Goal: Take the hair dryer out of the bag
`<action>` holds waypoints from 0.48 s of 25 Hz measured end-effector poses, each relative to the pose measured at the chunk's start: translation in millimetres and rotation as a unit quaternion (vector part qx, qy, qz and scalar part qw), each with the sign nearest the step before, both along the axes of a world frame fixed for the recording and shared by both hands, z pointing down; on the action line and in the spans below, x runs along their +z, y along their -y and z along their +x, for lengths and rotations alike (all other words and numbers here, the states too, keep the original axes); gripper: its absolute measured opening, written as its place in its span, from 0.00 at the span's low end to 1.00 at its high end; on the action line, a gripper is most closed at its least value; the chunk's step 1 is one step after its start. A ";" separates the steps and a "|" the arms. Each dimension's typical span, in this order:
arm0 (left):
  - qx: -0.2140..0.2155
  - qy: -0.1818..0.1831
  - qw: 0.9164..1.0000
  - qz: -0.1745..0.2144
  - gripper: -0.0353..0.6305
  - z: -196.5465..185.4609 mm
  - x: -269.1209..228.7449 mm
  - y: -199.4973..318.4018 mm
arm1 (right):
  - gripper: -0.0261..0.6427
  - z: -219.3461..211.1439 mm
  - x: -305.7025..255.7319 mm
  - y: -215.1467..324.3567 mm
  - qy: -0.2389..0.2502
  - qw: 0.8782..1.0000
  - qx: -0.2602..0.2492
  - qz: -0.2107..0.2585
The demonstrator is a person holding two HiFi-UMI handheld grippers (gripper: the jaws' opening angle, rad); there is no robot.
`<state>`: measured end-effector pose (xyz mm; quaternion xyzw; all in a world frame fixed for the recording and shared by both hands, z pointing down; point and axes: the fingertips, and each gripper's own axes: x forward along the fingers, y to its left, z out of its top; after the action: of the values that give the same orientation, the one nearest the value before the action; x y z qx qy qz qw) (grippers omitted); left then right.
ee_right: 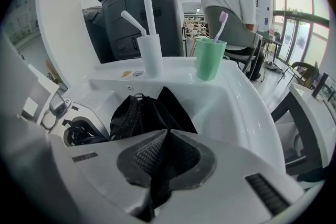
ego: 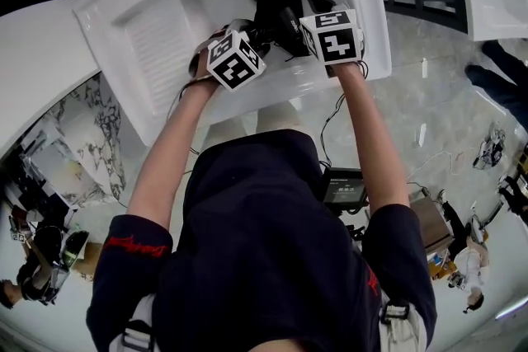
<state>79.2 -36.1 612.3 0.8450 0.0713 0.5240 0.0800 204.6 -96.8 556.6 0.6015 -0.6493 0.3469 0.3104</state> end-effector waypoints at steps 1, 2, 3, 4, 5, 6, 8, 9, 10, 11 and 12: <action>0.004 -0.002 1.000 0.001 0.37 -0.2 -3.0 -1.7 | 0.10 0.6 -2.0 -0.8 -0.001 1.000 -0.001 0.001; 0.008 -0.005 1.000 0.002 0.37 -0.3 -5.6 -3.3 | 0.10 1.2 -3.7 -1.9 -0.003 1.000 -0.003 0.001; 0.011 -0.006 1.000 0.001 0.37 -0.8 -7.7 -4.8 | 0.10 1.3 -5.0 -2.9 -0.005 1.000 -0.004 0.001; 0.014 -0.008 1.000 0.000 0.37 -1.6 -9.5 -6.2 | 0.10 1.1 -5.9 -3.7 -0.006 1.000 -0.006 0.000; 0.016 -0.009 1.000 -0.002 0.37 -2.6 -11.1 -7.7 | 0.10 0.7 -6.5 -4.2 -0.008 1.000 -0.007 0.000; 0.019 -0.011 1.000 -0.005 0.37 -3.5 -12.8 -9.3 | 0.10 0.3 -7.1 -4.6 -0.009 1.000 -0.008 -0.001; 0.025 -0.015 1.000 -0.009 0.37 -5.5 -16.8 -12.6 | 0.10 -0.8 -8.8 -5.3 -0.010 1.000 -0.010 -0.002; 0.028 -0.016 0.999 -0.009 0.37 -6.9 -18.8 -13.8 | 0.10 -1.6 -9.7 -5.5 -0.010 1.000 -0.011 -0.002; 0.030 -0.017 0.999 -0.009 0.37 -8.4 -20.6 -14.3 | 0.10 -2.5 -10.5 -5.5 -0.011 1.000 -0.011 -0.002; 0.032 -0.018 0.999 -0.008 0.37 -9.8 -22.2 -14.4 | 0.10 -3.2 -11.1 -5.2 -0.011 1.000 -0.012 -0.001; 0.033 -0.018 0.999 -0.008 0.37 -11.1 -23.7 -14.6 | 0.10 -3.9 -11.4 -5.0 -0.011 1.000 -0.014 -0.001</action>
<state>68.1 -21.6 588.6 0.8510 0.1053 0.5101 0.0680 200.7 -91.8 545.2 0.5960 -0.6537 0.3368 0.3226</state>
